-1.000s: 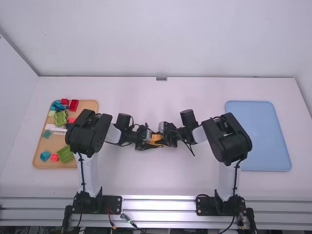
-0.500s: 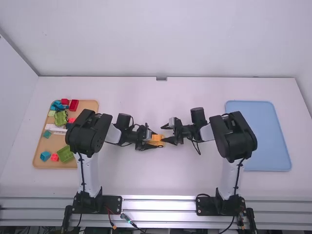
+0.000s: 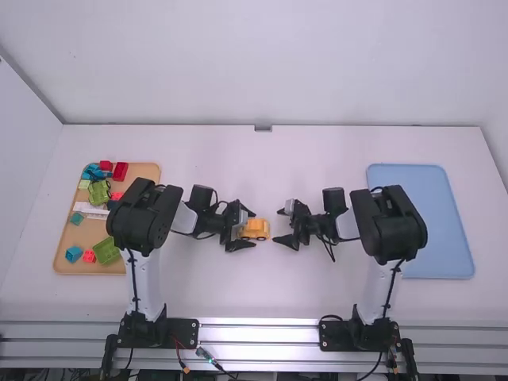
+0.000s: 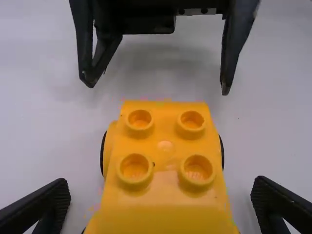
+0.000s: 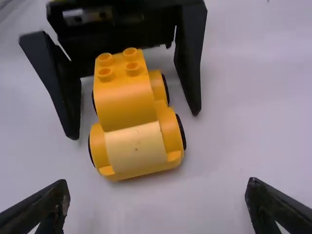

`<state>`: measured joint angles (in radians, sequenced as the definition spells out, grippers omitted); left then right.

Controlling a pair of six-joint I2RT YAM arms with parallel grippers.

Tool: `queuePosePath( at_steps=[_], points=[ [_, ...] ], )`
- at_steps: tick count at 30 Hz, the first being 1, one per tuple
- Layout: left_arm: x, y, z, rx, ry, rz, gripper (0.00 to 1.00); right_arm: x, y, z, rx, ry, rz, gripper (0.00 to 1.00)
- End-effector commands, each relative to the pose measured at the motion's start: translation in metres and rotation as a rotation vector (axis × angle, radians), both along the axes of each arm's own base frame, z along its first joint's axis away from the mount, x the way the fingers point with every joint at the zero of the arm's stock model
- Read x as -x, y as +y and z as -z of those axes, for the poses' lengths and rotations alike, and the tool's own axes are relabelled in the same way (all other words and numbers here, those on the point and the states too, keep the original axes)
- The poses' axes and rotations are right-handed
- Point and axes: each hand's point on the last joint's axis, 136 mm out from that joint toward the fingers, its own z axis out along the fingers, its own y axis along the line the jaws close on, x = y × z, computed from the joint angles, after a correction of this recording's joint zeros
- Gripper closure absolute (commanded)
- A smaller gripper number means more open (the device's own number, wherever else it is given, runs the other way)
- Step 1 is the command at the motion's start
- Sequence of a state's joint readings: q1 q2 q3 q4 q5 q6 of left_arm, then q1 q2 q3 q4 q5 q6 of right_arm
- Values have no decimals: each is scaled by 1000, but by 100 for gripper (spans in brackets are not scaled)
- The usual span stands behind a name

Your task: Assemble lego blocks to make yellow taxi

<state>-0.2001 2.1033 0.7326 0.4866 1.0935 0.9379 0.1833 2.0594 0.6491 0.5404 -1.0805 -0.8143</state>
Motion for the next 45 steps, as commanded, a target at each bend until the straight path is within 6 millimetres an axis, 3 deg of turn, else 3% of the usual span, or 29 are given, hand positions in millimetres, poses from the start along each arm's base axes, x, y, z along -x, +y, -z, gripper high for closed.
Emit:
queuePosePath(
  at_steps=[1, 7, 16, 22, 27, 30, 35, 39, 44, 45],
  points=[
    [0, 1, -14, 4, 1, -13, 1, -3, 5, -2, 43, -37, 10, 1],
    [-2, 19, -40, -74, 16, -90, 1, 0, 24, -3, 53, -50, -39, 1],
    [22, 56, -101, -125, -107, -80, 1, -2, 61, 2, 71, -90, -98, 1],
    [27, 70, -109, -137, -109, -104, 1, -2, 83, 9, 4, -68, -141, 1],
    [30, 74, -104, -138, -92, -117, 1, -2, 87, 7, -10, -58, -161, 1],
    [31, 73, -102, -137, -106, -113, 1, -1, 87, 7, -10, -54, -163, 8],
    [30, 74, -100, -137, -118, -119, 1, 0, 88, 6, -21, -41, -165, 36],
    [31, 73, -100, -137, -117, -115, 1, 2, 88, 3, -35, -36, -178, 49],
    [29, 75, -100, -137, -116, -124, 1, -2, 86, -1, -37, -20, -155, 55],
    [29, 75, -100, -138, -116, -123, 1, -7, 83, -6, -41, -8, -136, 62]
  ],
)
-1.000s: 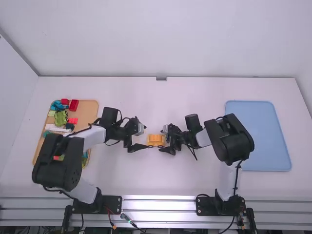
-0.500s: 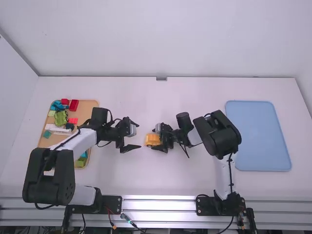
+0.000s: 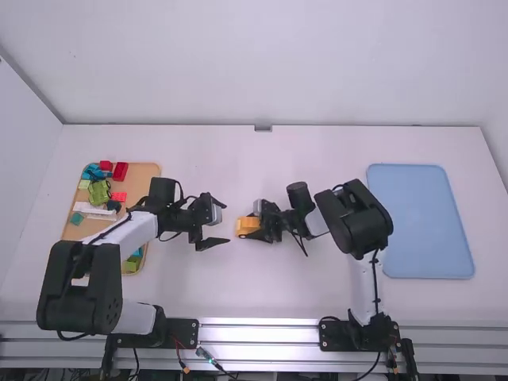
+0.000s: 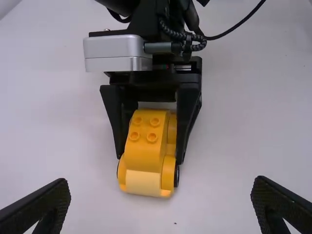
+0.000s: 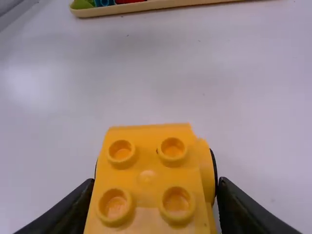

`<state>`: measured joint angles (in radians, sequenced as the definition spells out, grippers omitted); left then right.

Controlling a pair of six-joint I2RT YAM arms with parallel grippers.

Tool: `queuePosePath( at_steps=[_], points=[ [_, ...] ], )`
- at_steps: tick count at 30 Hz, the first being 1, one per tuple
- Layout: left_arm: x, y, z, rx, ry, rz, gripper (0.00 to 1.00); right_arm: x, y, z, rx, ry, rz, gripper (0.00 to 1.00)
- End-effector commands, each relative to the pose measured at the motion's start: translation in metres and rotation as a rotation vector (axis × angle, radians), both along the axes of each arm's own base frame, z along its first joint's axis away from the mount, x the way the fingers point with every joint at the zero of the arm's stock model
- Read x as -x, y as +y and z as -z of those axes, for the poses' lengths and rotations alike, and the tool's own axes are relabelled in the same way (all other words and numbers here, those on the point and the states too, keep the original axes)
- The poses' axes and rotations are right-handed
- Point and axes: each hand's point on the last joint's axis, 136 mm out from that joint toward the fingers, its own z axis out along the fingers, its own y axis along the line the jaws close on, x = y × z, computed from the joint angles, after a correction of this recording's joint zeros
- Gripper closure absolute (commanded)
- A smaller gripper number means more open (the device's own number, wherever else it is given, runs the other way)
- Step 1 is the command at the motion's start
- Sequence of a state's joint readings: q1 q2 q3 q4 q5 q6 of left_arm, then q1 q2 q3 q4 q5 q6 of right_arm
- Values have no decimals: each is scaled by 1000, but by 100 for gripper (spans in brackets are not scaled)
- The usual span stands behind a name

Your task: Assemble lego blocks to make yellow taxi

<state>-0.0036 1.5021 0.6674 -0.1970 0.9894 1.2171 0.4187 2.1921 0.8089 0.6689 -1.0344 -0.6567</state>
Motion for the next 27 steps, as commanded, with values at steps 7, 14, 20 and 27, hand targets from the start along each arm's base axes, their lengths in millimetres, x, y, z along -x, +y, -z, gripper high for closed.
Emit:
queuePosePath(
  at_steps=[7, 14, 20, 27],
  points=[
    [0, 1, -3, 7, -23, 3, 1, -35, -41, -44, 43, -38, 125, 67],
    [-2, 1, -2, 8, -53, 3, 1, -82, -130, -61, 287, -74, 457, 73],
    [-7, 0, -2, 8, -115, 3, 1, -113, -236, -71, 361, -48, 773, 76],
    [-10, 0, 0, 9, -172, 3, 1, -113, -336, -69, 343, 63, 1050, 75]
  ],
)
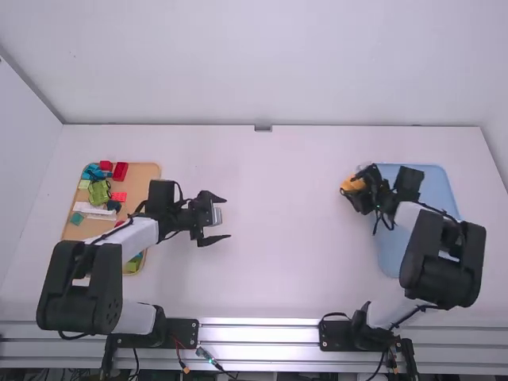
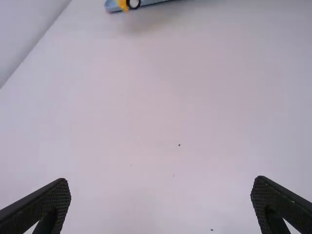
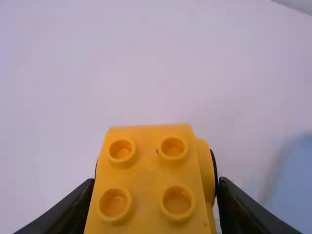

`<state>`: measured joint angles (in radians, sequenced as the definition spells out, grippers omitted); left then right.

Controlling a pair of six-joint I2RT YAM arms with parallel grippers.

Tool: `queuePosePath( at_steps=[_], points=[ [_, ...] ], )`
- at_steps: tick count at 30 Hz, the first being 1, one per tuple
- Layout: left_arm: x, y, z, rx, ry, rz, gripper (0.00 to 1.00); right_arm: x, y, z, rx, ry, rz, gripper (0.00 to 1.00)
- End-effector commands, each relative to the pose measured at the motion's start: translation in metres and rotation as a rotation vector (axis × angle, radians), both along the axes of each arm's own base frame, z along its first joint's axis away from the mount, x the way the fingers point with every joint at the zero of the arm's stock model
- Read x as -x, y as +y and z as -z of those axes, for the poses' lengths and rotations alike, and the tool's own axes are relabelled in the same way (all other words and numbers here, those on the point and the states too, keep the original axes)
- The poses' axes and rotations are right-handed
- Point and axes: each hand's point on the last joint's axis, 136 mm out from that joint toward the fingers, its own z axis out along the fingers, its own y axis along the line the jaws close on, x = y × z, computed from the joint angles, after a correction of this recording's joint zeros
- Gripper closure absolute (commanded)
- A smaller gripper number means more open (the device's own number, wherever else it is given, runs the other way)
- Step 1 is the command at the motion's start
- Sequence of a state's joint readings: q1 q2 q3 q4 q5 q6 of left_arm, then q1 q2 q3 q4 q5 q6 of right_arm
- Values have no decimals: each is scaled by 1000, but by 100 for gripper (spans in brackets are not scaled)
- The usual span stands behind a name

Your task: Assemble lego blocks to make yellow taxi

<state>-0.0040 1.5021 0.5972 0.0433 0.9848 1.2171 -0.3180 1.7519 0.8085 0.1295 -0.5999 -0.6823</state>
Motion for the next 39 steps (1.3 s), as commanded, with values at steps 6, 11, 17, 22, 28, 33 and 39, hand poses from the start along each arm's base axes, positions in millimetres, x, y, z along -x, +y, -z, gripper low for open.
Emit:
queuePosePath(
  at_steps=[6, 11, 17, 22, 28, 33, 39],
  points=[
    [2, 0, -3, 12, -22, 6, 1, 6, -110, -5, 4, 21, 406, 70],
    [-3, 0, -6, 25, -21, -13, 1, 12, -155, 13, -18, 42, 594, 61],
    [-19, 7, -5, 23, 41, -132, 1, 17, -165, 41, -72, 94, 657, 50],
    [-20, 8, -6, 26, 46, -139, 1, 16, -165, 39, -71, 89, 656, 12],
    [-23, 8, -9, 46, 59, -161, 1, 16, -162, 17, -99, 72, 682, 1],
    [-40, 9, -24, 153, 151, -280, 1, 21, -153, -21, -38, 97, 702, 1],
    [-67, 26, -32, 197, 212, -515, 1, 22, -130, -71, 29, 100, 767, 1]
  ],
)
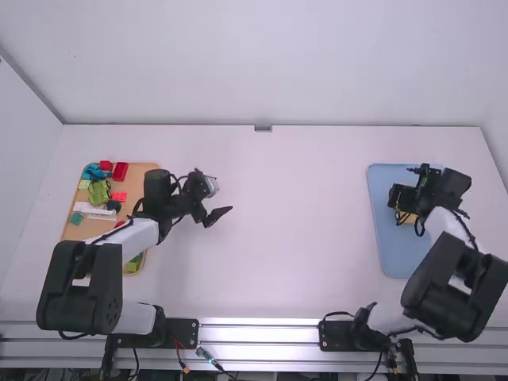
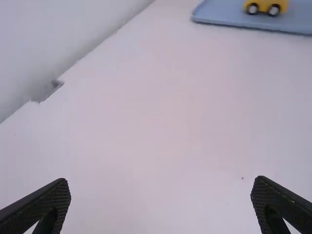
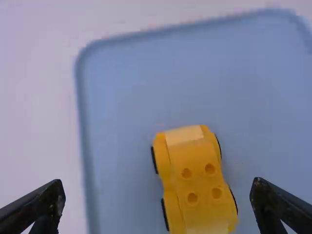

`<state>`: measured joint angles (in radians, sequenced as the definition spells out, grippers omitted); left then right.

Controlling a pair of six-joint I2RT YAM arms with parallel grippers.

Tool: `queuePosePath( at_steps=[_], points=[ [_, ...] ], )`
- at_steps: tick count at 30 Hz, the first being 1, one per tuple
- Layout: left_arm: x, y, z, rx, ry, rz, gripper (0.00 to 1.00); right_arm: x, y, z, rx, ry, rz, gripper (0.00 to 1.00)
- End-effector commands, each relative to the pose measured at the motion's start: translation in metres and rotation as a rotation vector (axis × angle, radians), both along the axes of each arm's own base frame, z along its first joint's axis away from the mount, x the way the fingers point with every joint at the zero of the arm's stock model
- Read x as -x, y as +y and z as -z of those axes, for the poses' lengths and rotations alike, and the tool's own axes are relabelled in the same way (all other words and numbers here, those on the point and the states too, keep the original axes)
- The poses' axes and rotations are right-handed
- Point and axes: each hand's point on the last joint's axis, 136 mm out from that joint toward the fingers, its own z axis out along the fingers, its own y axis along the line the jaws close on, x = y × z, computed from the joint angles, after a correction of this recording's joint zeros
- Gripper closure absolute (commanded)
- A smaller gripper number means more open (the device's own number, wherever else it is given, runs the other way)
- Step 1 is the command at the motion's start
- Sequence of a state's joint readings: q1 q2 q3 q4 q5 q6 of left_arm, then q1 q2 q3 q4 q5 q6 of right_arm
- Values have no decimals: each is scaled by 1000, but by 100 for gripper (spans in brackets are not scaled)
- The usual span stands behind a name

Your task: Assemble lego blocks to make yellow taxi

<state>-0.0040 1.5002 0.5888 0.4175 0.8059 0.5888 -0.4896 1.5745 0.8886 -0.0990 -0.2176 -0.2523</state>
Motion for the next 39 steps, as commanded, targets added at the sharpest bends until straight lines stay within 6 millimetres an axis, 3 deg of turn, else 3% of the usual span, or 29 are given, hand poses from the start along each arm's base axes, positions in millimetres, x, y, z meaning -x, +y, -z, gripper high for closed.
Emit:
queuePosePath(
  at_steps=[1, 3, 7, 9, 11, 14, 23, 26, 31, 39],
  points=[
    [-7, 9, -7, 39, 71, -142, 1, -9, 11, -42, 72, -44, 17, 1],
    [-8, 10, -13, 34, 68, -174, 1, -11, 27, -52, 77, -55, -21, 1],
    [-15, 30, -40, 34, 57, -409, 1, -18, 88, -78, 85, -101, -170, 1],
    [-12, 34, -47, 33, 58, -461, 1, -18, 104, -81, 86, -108, -211, 1],
    [-2, 41, -61, 29, 51, -521, 1, -16, 138, -87, 109, -114, -323, 1],
    [13, 46, -76, 59, 58, -555, 1, -11, 173, -91, 137, -115, -415, 1],
    [51, 58, -110, 126, 43, -629, 1, 11, 238, -97, 234, -106, -556, 1],
    [66, 58, -125, 147, 4, -620, 1, 19, 269, -102, 225, -136, -642, 1],
    [78, 67, -128, 142, -4, -654, 1, 26, 293, -106, 217, -163, -706, 1],
    [80, 111, -129, 217, -89, -858, 11, 25, 267, -115, 116, -244, -580, 10]
  ],
)
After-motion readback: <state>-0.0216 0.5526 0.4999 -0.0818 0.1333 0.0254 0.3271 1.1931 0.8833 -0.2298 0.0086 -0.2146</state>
